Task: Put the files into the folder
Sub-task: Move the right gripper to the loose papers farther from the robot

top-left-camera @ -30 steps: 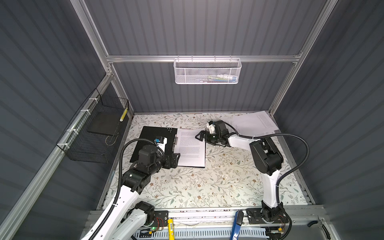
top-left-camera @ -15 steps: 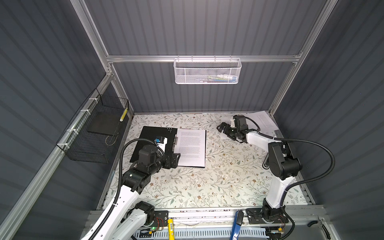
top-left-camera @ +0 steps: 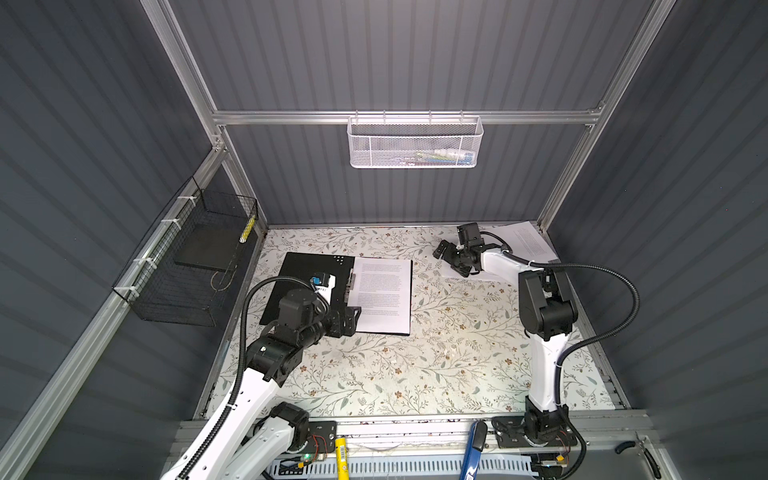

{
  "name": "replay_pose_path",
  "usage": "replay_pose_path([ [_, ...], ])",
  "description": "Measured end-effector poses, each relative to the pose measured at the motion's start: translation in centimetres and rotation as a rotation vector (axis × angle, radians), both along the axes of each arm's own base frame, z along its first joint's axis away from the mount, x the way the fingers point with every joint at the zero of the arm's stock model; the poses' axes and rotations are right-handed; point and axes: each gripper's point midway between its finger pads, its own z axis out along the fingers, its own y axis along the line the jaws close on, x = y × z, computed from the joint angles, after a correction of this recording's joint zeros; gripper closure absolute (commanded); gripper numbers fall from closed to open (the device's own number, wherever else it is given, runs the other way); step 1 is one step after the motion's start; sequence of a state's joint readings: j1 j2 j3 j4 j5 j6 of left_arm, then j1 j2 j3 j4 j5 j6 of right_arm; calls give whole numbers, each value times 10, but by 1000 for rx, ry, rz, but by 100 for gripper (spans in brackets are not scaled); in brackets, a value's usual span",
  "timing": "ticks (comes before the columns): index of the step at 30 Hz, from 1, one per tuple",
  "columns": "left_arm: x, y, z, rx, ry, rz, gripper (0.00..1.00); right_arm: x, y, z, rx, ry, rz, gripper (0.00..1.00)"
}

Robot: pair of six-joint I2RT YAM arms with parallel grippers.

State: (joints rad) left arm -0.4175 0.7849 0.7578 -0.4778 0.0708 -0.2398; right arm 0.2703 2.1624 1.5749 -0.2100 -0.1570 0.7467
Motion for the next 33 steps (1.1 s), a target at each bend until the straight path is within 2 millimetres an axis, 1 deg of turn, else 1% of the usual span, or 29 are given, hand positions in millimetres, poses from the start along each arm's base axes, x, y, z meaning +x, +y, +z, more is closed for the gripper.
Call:
replay_pose_path([
  [4,0,0,1,-1,-2,-1,0,1,1,-9,3,38,-11,1],
  [7,-1,0,2,-1,-7,-2,0,-2,2,-12,18,67,-21,1],
  [16,-4,1,9,-14,-31,-4,0,-10,10,-15,78,97,-5,1],
  [18,-4,1,9,-14,-32,-4,0,-15,11,-14,93,99,6,1],
  [20,-4,1,10,-15,-34,-5,0,-26,12,-14,107,110,19,1],
  [23,-5,1,12,-18,-41,-5,0,-55,8,-15,120,139,28,1],
  [29,-6,2,14,-22,-48,-5,0,-122,-3,-14,132,206,48,1],
  [31,-6,1,14,-23,-48,-8,0,-144,-9,-10,132,213,50,1],
  [33,-6,1,14,-24,-48,-10,0,-156,-13,-3,118,209,56,1],
])
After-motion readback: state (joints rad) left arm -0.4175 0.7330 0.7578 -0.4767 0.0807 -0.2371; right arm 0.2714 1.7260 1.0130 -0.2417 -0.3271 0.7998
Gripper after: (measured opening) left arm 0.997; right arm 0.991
